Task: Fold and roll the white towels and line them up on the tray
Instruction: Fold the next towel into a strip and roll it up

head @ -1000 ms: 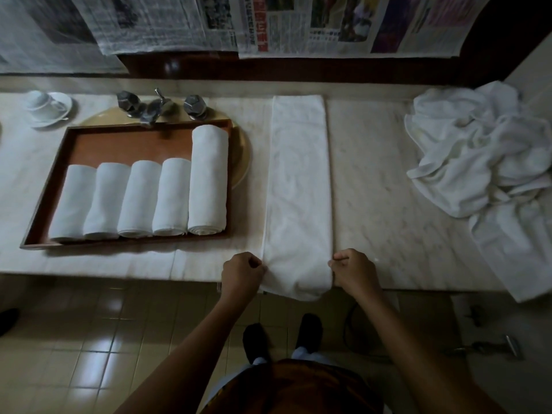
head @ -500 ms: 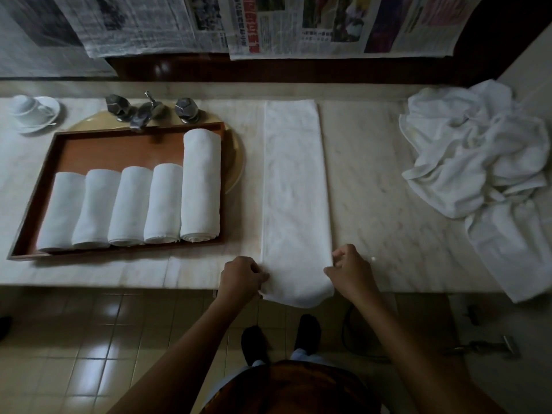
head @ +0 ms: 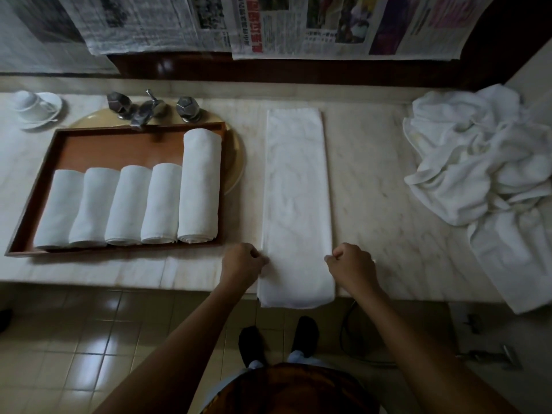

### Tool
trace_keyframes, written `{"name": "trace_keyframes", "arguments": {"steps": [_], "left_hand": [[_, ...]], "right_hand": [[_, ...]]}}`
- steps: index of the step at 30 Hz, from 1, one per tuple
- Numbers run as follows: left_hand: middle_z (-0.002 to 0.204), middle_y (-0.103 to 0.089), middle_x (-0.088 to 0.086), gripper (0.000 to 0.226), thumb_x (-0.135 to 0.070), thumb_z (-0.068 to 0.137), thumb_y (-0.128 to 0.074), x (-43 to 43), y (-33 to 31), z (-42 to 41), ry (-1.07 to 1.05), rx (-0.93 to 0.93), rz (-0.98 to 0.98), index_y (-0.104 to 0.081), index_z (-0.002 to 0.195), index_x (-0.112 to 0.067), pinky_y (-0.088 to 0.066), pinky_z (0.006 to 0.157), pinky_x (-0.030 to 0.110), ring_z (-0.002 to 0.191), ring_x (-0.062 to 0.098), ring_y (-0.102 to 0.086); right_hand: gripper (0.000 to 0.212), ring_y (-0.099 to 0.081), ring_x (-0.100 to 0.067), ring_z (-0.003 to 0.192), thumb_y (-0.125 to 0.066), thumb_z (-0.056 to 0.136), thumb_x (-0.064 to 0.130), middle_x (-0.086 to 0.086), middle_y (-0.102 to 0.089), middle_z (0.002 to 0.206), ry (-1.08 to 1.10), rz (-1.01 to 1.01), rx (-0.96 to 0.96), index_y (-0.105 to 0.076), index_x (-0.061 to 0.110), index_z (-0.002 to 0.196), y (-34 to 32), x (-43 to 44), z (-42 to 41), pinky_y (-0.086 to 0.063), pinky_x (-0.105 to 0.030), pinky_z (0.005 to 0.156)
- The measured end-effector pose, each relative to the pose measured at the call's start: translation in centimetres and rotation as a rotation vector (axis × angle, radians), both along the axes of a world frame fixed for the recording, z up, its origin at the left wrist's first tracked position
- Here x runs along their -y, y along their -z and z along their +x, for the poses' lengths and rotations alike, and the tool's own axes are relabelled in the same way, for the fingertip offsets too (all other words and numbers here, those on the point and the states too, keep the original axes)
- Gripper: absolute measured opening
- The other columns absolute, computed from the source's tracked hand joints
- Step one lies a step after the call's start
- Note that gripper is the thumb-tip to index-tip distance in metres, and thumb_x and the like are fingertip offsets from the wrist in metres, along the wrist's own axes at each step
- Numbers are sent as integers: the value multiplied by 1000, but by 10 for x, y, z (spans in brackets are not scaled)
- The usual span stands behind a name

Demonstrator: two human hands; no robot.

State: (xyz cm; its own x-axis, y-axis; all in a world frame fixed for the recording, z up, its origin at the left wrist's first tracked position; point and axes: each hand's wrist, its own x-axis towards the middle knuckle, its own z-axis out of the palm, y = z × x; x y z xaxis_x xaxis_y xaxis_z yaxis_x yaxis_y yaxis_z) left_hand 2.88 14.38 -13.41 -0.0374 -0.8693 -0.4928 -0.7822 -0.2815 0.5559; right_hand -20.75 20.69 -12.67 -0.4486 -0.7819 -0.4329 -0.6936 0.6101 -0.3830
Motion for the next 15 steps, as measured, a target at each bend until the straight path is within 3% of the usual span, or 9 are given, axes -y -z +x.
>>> {"name": "trace_keyframes", "arguments": {"steps": [4, 7, 9, 12, 15], "left_hand": [[87, -64, -4, 25, -27, 87, -81, -14, 4, -2, 107, 88, -163, -59, 91, -16, -53, 66, 30, 76, 15, -61], [118, -61, 1, 34, -23, 91, -76, -16, 10, -11, 328, 144, -403, -63, 122, -15, -53, 84, 33, 100, 21, -59], [132, -61, 4, 34, -19, 97, -67, -14, 19, -13, 467, 250, -493, -64, 131, -15, -51, 89, 37, 106, 26, -57], [135, -63, 2, 37, -7, 96, -56, -14, 25, -9, 558, 350, -523, -67, 130, -17, -49, 88, 35, 107, 25, -56], [131, -66, 3, 37, -6, 92, -62, -16, 27, -4, 557, 319, -550, -70, 126, -17, -52, 88, 35, 108, 25, -58]], "right_hand": [[19, -65, -21, 88, -67, 93, 42, 6, -67, 94, -5, -14, -25, -58, 26, 99, 6, -19, 7, -47, -32, 80], [22, -63, -21, 91, -61, 96, 47, 7, -65, 94, -1, -77, -52, -53, 27, 101, 9, -13, 12, -45, -39, 89], [18, -65, -24, 93, -60, 97, 45, 5, -68, 94, 19, -96, -34, -53, 29, 96, 11, -4, 11, -47, -41, 91], [17, -67, -26, 93, -65, 93, 43, 5, -71, 93, 41, -76, -17, -56, 29, 90, 12, 1, 2, -48, -41, 92], [18, -65, -25, 96, -69, 89, 39, 6, -68, 95, -17, -79, -61, -56, 30, 95, 14, -9, 0, -49, -40, 90]]}}
